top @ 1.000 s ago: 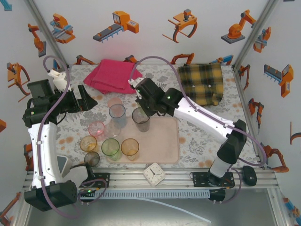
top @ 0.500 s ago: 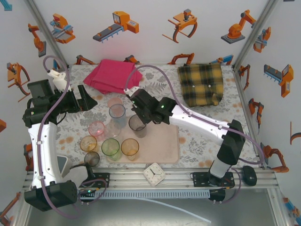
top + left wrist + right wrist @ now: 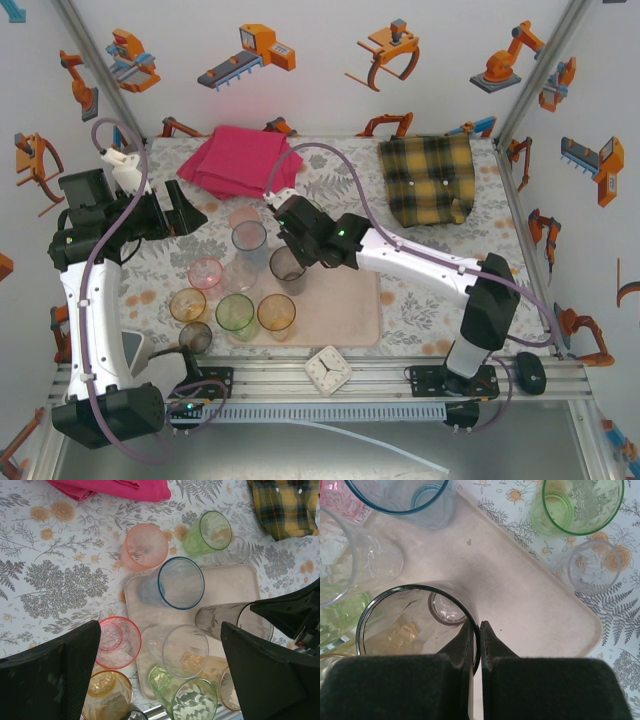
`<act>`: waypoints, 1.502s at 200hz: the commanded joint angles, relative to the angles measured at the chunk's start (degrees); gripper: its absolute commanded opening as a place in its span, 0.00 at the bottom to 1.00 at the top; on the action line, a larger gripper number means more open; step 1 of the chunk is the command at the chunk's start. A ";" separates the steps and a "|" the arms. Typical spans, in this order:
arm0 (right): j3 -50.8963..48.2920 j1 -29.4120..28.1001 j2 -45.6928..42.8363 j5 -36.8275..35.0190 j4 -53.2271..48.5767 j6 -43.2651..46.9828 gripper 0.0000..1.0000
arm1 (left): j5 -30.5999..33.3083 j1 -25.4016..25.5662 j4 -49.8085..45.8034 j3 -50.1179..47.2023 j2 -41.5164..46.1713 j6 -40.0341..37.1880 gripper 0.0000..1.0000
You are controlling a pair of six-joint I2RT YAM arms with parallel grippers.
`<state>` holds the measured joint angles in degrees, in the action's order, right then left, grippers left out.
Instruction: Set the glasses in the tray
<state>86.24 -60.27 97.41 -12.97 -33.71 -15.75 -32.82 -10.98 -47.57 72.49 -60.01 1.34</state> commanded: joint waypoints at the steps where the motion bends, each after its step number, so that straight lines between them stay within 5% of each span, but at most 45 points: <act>1: -0.07 -0.68 0.58 0.30 2.51 -1.77 0.07 | -1.02 -0.44 0.58 -0.48 1.03 0.77 0.97; 300: -2.31 -2.26 3.44 3.13 4.71 -4.31 0.09 | -1.45 -0.44 0.99 -0.32 0.35 1.22 0.97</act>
<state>83.55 -62.08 100.33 -10.28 -30.98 -18.70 -32.86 -10.98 -47.53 72.23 -59.96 1.98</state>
